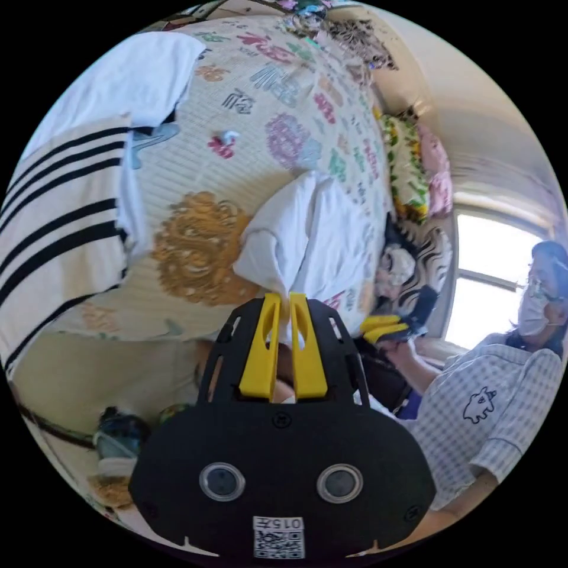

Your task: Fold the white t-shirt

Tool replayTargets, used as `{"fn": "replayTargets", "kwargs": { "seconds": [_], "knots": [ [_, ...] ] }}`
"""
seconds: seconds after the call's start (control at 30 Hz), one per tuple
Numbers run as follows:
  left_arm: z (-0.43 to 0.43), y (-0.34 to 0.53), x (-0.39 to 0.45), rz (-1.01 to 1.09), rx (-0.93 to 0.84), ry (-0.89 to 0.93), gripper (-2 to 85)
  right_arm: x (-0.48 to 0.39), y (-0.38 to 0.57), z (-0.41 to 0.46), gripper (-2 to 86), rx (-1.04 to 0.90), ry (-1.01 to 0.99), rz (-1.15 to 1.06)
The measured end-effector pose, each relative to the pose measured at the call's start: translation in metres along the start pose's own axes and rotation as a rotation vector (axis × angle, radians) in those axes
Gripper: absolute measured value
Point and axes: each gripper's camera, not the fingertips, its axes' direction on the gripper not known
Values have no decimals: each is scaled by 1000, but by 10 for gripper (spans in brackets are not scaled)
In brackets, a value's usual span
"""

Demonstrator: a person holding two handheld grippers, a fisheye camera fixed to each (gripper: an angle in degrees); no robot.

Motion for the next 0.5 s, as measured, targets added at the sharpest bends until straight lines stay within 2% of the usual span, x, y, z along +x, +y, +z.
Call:
{"fn": "replayTargets", "kwargs": {
  "seconds": [0.07,0.17,0.23,0.33,0.4,0.5],
  "knots": [
    [-6,9,-4,10,-25,-29,57,0,-4,12,97,-84,208,-79],
    [-9,33,-9,-29,45,-20,64,-5,-15,51,112,-257,388,-221],
    [6,51,-18,-82,107,118,68,-9,-20,83,111,-359,511,-321],
    [29,67,-39,-188,163,189,64,-10,-27,125,79,-491,621,-402],
    [35,76,-51,-245,223,185,69,-13,-31,125,40,-507,631,-414],
    [47,81,-63,-278,209,277,90,-13,-38,81,27,-388,458,-290]
  ]
}}
